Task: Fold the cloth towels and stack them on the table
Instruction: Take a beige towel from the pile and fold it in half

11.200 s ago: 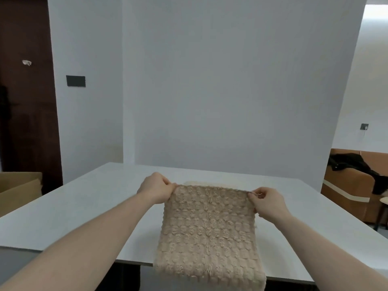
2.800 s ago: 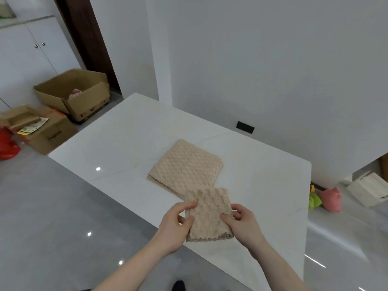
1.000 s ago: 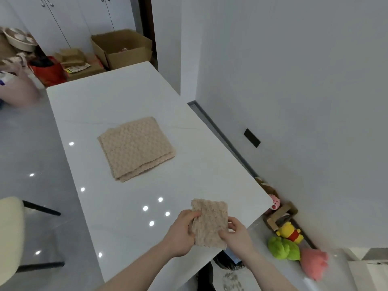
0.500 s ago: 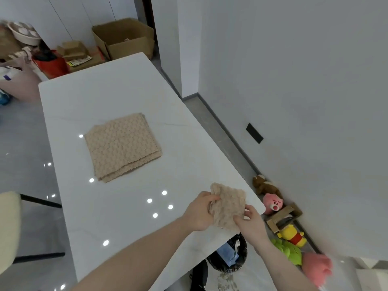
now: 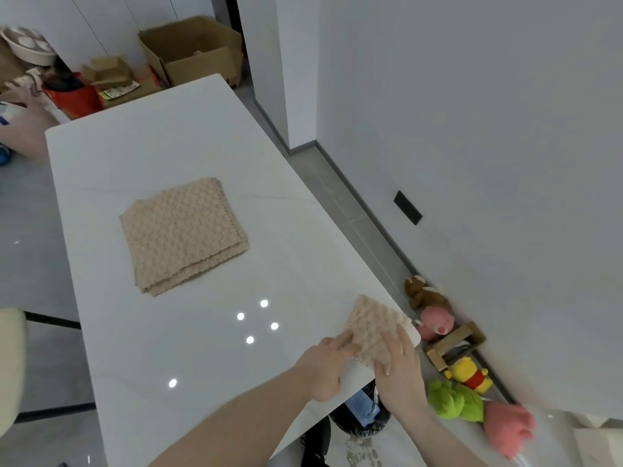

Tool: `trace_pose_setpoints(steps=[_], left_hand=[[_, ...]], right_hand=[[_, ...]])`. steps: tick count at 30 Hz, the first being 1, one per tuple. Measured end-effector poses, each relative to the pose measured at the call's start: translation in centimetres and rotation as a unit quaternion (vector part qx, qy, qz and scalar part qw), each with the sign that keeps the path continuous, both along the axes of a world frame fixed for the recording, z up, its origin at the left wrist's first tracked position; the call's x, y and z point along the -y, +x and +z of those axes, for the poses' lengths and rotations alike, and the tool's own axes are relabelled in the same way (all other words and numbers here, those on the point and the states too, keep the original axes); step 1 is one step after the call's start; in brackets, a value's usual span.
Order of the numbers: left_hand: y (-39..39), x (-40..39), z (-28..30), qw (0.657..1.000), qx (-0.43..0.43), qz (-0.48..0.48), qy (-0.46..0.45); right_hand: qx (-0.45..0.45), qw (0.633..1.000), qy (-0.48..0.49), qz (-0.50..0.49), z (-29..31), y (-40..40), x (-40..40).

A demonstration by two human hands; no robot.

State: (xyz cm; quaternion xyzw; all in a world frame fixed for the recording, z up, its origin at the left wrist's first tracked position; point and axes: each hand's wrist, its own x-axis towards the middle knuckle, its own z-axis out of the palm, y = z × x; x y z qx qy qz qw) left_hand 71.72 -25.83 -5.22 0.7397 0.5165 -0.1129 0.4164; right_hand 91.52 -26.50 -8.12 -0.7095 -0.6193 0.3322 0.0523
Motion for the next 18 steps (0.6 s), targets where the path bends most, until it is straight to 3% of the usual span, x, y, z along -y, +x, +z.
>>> trace_pose_setpoints(steps=[4,11,14,18], left_hand=[[-0.5,1.3,0.1,0.999,-0.030,0.004,-0.023],[-2.6,3.9,1.1,0.991,-0.090,0.073,-0.074],[-4.7,6.1,1.5,0.986,-0.093,0.122,-0.071],[-8.4,9.7,2.5,0.979,-0.101,0.173,-0.044]], right_hand=[[0.072,0.988,-0.069,0.120,-1.2,-0.6,0.2],[0.133,0.950,-0.226,0.172,0.5,-0.9,-2.0],[0.135,0.963,-0.170,0.158,2.7,-1.4,-1.9],[0.046,0.987,-0.067,0.136,4.9,-3.4,2.1]])
